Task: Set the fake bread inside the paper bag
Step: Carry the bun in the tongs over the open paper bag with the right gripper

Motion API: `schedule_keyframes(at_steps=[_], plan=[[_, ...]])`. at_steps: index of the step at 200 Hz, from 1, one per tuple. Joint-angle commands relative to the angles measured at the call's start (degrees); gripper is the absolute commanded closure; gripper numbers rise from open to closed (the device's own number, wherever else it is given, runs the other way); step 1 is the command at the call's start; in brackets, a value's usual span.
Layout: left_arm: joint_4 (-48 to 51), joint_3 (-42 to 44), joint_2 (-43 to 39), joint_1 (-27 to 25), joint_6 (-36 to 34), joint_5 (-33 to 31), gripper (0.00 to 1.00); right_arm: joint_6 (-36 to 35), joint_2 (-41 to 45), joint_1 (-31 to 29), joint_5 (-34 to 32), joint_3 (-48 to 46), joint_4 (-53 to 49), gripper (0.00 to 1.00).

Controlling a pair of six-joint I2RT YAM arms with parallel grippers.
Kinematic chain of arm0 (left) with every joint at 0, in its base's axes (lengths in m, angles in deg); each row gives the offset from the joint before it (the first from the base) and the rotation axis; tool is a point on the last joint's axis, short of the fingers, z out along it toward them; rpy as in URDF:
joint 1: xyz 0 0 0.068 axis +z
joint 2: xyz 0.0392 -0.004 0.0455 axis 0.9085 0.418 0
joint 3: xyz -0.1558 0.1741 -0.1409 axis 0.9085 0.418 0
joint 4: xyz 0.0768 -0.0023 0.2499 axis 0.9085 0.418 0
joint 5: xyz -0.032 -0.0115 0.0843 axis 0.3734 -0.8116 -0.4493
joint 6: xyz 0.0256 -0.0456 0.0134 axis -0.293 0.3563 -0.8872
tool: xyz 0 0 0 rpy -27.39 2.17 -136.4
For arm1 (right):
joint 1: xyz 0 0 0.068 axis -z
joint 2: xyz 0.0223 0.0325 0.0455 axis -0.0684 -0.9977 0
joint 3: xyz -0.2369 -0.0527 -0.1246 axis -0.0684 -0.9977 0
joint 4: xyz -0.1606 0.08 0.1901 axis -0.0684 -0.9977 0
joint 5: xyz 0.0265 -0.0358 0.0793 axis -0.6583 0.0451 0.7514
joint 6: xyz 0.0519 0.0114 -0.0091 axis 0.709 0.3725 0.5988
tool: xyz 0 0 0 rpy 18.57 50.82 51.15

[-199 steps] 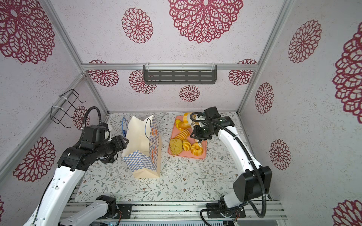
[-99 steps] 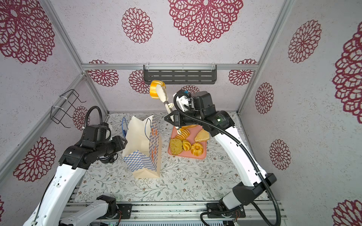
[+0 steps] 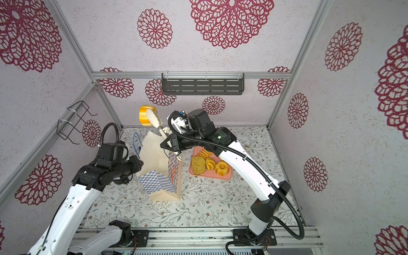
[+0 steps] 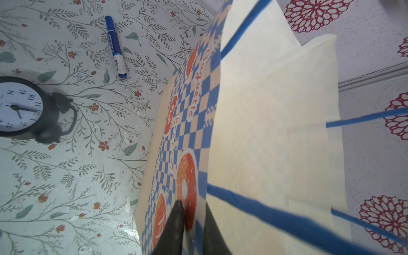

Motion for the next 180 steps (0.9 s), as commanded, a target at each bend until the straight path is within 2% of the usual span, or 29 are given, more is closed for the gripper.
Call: schedule_keyframes(at_steps=[1,33,100,134,180], plan=[[-2.20,0.46,-0.43,-0.59,0.47,0.46,0.92,-0.66,3.16,-0.06,-1.14,-0.29,0.40,1.00],[-2.67,0.38,-0.82,-0.59,0.61,-0.03,1.00,-0.94,4.27,-0.15,-0.81,-5.01,-3.43,1.00],[-0.28,-4.83,0.95,-0.94,-3.05,-2.21,1.00,-1.75,8.48,-0.15,-1.47,-13.12,-5.01,1.00],[2.72,-9.89,4.83,-3.88,-6.43,-4.94,1.00,-2.00,9.57,-0.15,-1.22,-12.53,-4.97,1.00],[3.42,-12.77,8.07,-7.44,-7.02,-8.20,1.00,-2.97,8.34,-0.24,0.67,-14.03,-7.02,1.00]])
